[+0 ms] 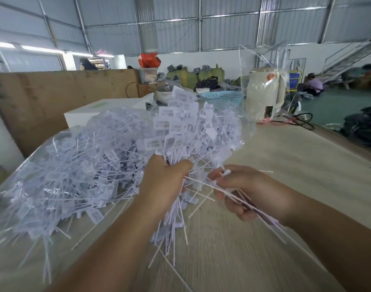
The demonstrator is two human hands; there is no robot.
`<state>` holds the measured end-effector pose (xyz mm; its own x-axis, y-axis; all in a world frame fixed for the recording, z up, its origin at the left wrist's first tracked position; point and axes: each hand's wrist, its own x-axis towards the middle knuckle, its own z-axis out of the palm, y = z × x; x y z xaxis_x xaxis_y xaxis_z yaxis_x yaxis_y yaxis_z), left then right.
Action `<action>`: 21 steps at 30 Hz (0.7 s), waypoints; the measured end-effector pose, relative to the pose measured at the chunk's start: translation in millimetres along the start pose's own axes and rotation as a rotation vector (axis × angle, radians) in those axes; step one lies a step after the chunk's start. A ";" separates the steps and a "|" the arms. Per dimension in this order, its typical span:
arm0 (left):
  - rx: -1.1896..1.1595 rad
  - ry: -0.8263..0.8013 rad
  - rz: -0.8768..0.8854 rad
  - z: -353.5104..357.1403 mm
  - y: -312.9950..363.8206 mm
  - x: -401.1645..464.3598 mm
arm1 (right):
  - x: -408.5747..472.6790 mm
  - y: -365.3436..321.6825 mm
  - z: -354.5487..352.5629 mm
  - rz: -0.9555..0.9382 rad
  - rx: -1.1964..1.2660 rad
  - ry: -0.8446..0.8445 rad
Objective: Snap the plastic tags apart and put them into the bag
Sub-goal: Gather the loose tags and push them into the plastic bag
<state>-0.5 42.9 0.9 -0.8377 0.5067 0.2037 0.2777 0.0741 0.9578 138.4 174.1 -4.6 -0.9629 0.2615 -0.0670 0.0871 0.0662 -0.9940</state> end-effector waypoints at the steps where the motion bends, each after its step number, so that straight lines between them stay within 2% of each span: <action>1: 0.001 -0.002 0.012 1.2 0.7 -0.4 | 0.7 -1.3 2.9 0.006 -0.035 -0.058; 4: -0.028 0.012 0.010 2.0 0.8 0.8 | 0.9 -4.6 10.5 -0.028 -0.218 -0.111; 7: -0.140 0.073 -0.044 -3.1 -1.2 7.2 | 0.4 0.6 4.4 -0.111 -0.524 0.087; 8: -0.184 0.116 -0.059 -5.8 -2.4 10.4 | 0.1 3.7 0.2 -0.122 -0.508 0.168; 11: -0.216 0.168 -0.066 -9.1 -4.8 12.6 | 0.3 8.9 -5.2 -0.117 -0.162 0.319; 16: -0.071 0.023 0.013 9.7 -7.1 -0.3 | 15.0 1.0 24.5 -0.183 0.154 0.407; 21: 0.035 -0.048 0.145 26.3 -0.2 -11.9 | 36.2 -6.2 64.8 -0.154 0.116 0.422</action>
<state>21.8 59.4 -7.1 -0.7646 0.5543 0.3288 0.4110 0.0264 0.9112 86.4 120.7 -6.5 -0.7718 0.6279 0.0998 -0.1015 0.0332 -0.9943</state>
